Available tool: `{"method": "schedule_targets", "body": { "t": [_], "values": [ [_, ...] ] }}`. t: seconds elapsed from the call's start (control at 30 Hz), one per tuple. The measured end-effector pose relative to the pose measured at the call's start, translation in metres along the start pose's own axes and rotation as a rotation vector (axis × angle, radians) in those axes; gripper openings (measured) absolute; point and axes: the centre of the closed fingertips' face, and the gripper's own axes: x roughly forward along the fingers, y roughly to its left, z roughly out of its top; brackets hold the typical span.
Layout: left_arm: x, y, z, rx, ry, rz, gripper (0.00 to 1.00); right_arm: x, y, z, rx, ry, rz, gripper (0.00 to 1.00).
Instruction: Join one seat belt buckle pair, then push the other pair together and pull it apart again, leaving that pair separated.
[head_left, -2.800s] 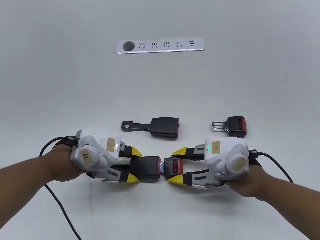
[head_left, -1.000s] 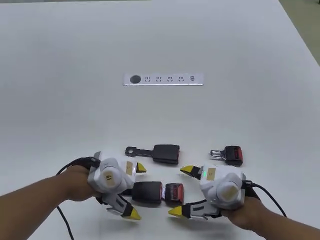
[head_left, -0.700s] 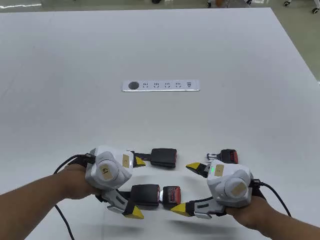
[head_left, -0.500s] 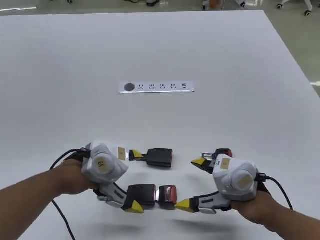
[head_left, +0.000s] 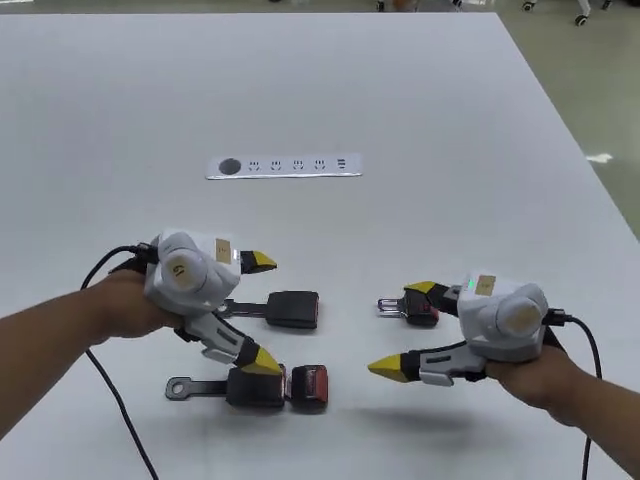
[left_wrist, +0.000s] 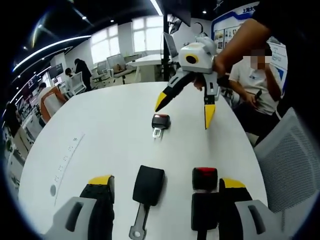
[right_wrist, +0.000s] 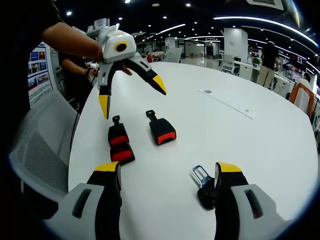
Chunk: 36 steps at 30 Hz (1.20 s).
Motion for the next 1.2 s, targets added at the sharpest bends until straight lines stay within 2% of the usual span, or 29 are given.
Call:
{"method": "schedule_targets", "body": {
  "t": [0.03,0.07,0.2,0.33,0.37,0.4,0.53,0.57,0.67,0.73,0.87,0.93,0.97,1.07,1.2],
  "values": [
    [0.001,0.002,0.002,-0.009,-0.010,-0.009,0.88,-0.001,-0.004,0.000,0.004,0.000,0.002,0.75],
    [0.003,0.000,0.007,-0.052,-0.041,-0.036,0.88,-0.002,-0.008,0.000,0.008,0.000,0.005,0.75],
    [0.007,0.007,0.009,-0.055,-0.037,-0.039,0.85,-0.002,-0.024,-0.002,0.027,-0.005,0.011,0.75],
    [0.018,0.017,-0.004,-0.058,-0.024,-0.053,0.85,-0.002,-0.034,-0.007,0.028,0.011,0.034,0.75],
    [0.015,0.017,-0.001,-0.059,-0.020,-0.057,0.84,-0.002,-0.036,-0.008,0.031,0.014,0.037,0.75],
    [0.016,0.018,-0.002,-0.058,-0.015,-0.058,0.84,-0.001,-0.040,-0.010,0.032,0.018,0.039,0.75],
    [0.031,0.018,-0.017,-0.059,0.012,-0.081,0.80,0.001,-0.053,-0.020,0.038,0.041,0.066,0.75],
    [0.037,0.018,-0.025,-0.048,0.028,-0.093,0.79,0.002,-0.056,-0.024,0.035,0.052,0.069,0.74],
    [0.044,0.018,-0.032,-0.043,0.049,-0.110,0.76,0.005,-0.064,-0.034,0.047,0.064,0.086,0.73],
    [0.050,0.021,-0.039,-0.044,0.055,-0.115,0.74,0.006,-0.063,-0.037,0.035,0.080,0.102,0.72],
    [0.053,0.026,-0.042,-0.042,0.062,-0.117,0.69,0.008,-0.067,-0.045,0.036,0.096,0.125,0.68],
    [0.059,0.028,-0.048,-0.038,0.060,-0.123,0.66,0.010,-0.067,-0.047,0.030,0.104,0.132,0.67],
    [0.056,0.028,-0.045,-0.038,0.061,-0.125,0.64,0.011,-0.067,-0.048,0.026,0.110,0.137,0.66],
    [0.058,0.027,-0.047,-0.033,0.061,-0.130,0.62,0.012,-0.062,-0.048,0.017,0.120,0.158,0.61],
    [0.063,0.030,-0.060,-0.023,0.077,-0.137,0.56,0.012,-0.062,-0.052,-0.029,0.141,0.173,0.53]
  ]
}}
